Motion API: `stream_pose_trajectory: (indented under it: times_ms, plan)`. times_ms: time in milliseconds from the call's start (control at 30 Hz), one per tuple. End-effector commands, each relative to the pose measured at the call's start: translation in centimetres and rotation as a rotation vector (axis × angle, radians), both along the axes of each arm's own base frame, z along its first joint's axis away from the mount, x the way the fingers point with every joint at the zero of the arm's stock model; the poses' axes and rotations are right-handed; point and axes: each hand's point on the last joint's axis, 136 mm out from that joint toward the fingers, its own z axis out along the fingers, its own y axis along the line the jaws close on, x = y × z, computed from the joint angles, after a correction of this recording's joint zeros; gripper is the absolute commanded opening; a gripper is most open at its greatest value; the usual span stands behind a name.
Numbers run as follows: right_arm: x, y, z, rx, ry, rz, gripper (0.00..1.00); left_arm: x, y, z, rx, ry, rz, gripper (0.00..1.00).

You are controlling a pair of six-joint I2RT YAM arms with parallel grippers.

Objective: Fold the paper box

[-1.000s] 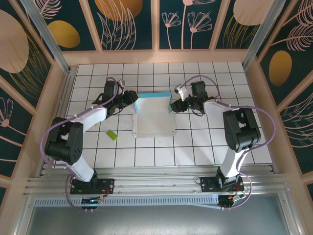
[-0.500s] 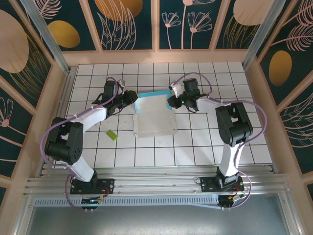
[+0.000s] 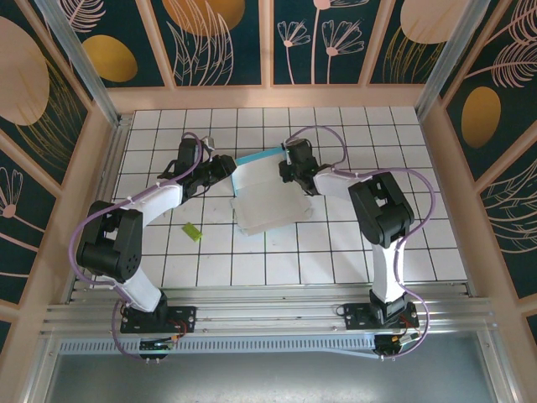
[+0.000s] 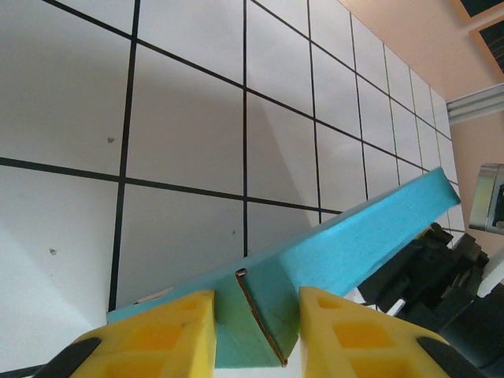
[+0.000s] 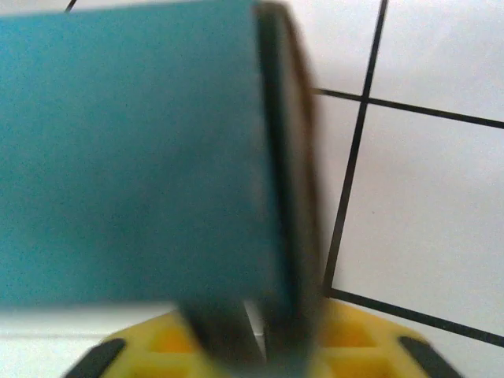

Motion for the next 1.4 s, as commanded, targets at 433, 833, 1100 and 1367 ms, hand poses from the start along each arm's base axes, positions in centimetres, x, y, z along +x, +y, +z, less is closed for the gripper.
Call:
stream_pose_trajectory:
  times_ms: [433, 833, 1100, 1367]
  plan:
    - [-1.1, -0.5, -3.6, -0.004, 0.053, -0.091, 0.04, -1.2, -0.7, -0.2, -0.016, 0.022, -0.042, 0.29]
    - [-1.0, -1.1, -1.8, -0.007, 0.007, -0.073, 0.30, -1.2, -0.2, 1.3, -0.017, -0.003, -0.012, 0.34]
    - [-0.6, -1.0, -1.1, -0.004, -0.027, -0.039, 0.18, -1.3, -0.2, 1.8, -0.013, -0.011, -0.015, 0.37]
    - [-0.2, -1.0, 0.0, -0.066, -0.076, 0.015, 0.00, -2.0, 0.2, 4.1, -0.049, -0.036, 0.010, 0.59]
